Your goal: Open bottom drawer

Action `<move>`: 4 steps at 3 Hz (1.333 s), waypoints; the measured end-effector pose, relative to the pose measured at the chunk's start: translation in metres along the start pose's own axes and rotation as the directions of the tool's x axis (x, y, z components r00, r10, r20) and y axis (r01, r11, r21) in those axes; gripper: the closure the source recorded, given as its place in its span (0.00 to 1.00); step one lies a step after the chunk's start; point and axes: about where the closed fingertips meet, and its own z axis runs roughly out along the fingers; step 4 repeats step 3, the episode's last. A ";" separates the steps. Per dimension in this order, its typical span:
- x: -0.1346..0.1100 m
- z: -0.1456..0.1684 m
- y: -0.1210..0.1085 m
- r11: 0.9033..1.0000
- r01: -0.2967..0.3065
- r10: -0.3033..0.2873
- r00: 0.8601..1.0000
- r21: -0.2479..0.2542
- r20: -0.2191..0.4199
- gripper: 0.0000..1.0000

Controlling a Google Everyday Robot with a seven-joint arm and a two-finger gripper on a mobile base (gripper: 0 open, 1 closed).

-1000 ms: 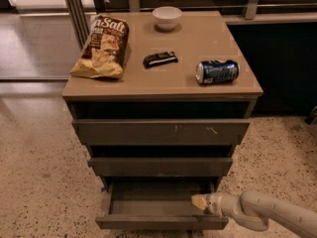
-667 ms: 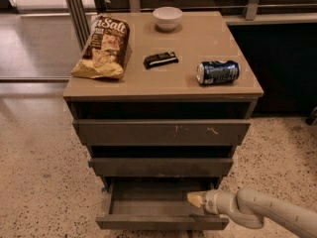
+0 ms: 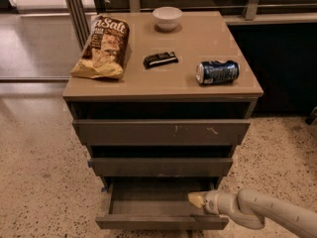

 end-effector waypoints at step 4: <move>0.000 0.000 0.000 1.000 0.000 0.000 1.000 0.000 0.000 0.00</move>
Offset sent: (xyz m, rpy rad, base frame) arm 0.0000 0.0000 0.0000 0.0000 0.0000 0.0000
